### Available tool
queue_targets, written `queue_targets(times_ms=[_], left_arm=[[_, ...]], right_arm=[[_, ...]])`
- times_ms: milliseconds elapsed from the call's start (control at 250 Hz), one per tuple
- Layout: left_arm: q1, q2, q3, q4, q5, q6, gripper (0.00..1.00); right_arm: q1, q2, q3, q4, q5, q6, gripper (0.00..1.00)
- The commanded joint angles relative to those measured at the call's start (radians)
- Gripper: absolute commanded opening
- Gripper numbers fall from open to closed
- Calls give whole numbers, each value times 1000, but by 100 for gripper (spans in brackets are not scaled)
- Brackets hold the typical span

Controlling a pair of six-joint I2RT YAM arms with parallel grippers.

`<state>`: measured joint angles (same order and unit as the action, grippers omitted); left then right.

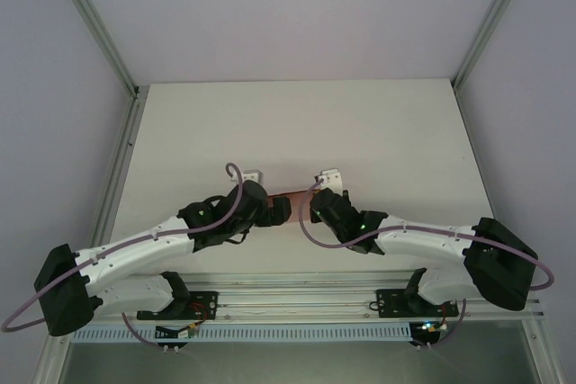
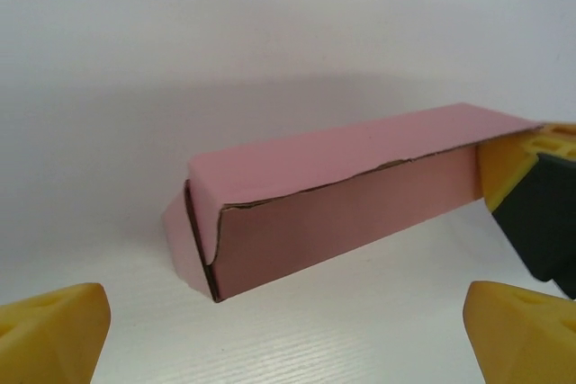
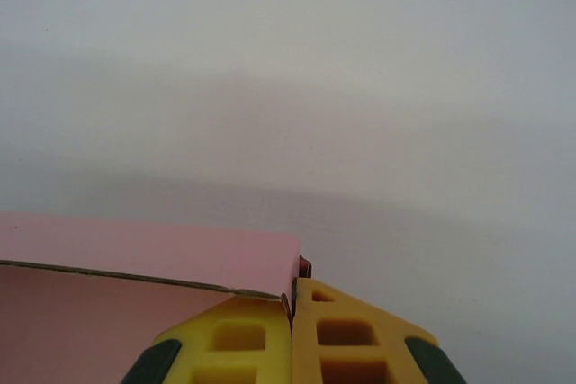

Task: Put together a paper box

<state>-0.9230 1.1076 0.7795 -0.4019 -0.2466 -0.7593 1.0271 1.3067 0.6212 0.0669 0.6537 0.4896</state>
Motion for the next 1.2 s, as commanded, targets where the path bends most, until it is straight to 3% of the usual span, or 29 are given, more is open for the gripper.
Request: queue_targets(times_ms=[0, 80, 228, 307, 575, 855, 1042, 1194], left_arm=[[87, -17, -8, -50, 83, -148, 100], [179, -18, -73, 79, 219, -229, 100], [273, -5, -204, 324, 369, -307, 100], [276, 7, -227, 402, 389, -312, 99], [278, 49, -287, 461, 382, -296, 75], [277, 94, -344, 509, 369, -299, 51], [277, 103, -361, 511, 356, -298, 46], [277, 103, -385, 535, 354, -304, 46]], right_arm=[[18, 53, -20, -143, -127, 1, 0], [20, 66, -14, -140, -125, 10, 0], [22, 76, -9, -134, -120, 2, 0], [24, 82, -3, -144, -124, 2, 0], [28, 81, -4, -128, -167, 36, 2], [24, -15, 37, -152, -222, -28, 37], [5, -80, 108, -188, -262, -59, 65], [-32, -137, 132, -221, -232, 17, 76]])
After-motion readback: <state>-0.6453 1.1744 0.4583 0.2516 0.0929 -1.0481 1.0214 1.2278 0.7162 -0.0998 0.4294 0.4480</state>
